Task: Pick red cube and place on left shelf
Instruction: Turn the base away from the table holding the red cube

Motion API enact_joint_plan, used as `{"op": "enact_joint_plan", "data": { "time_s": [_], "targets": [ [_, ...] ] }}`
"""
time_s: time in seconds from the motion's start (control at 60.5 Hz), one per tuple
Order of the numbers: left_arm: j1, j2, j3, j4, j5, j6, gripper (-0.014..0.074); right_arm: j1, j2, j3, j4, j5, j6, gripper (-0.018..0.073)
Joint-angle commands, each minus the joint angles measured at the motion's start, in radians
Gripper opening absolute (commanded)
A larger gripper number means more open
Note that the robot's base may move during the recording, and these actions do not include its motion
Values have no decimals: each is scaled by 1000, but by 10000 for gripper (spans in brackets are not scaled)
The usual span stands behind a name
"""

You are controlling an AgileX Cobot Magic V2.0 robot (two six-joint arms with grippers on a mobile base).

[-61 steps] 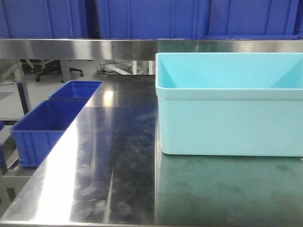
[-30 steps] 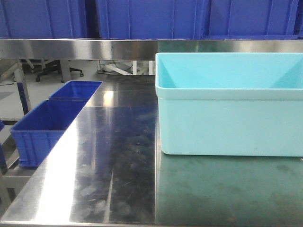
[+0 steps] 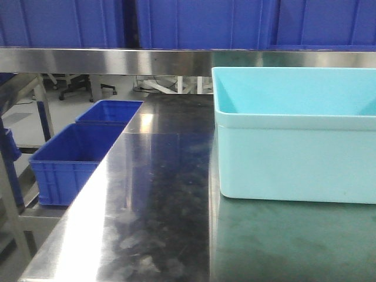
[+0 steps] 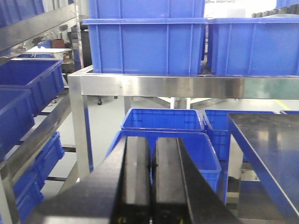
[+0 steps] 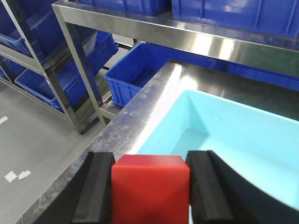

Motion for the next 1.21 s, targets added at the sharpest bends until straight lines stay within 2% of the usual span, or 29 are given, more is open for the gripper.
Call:
{"op": "enact_joint_plan", "data": {
  "time_s": [0.0,1.19],
  "targets": [
    [-4,-14,25,0,-85,0,102,4,-2,-28,6,-87,-9,57],
    [-4,-14,25,0,-85,0,102,4,-2,-28,6,-87,-9,57]
  ]
}}
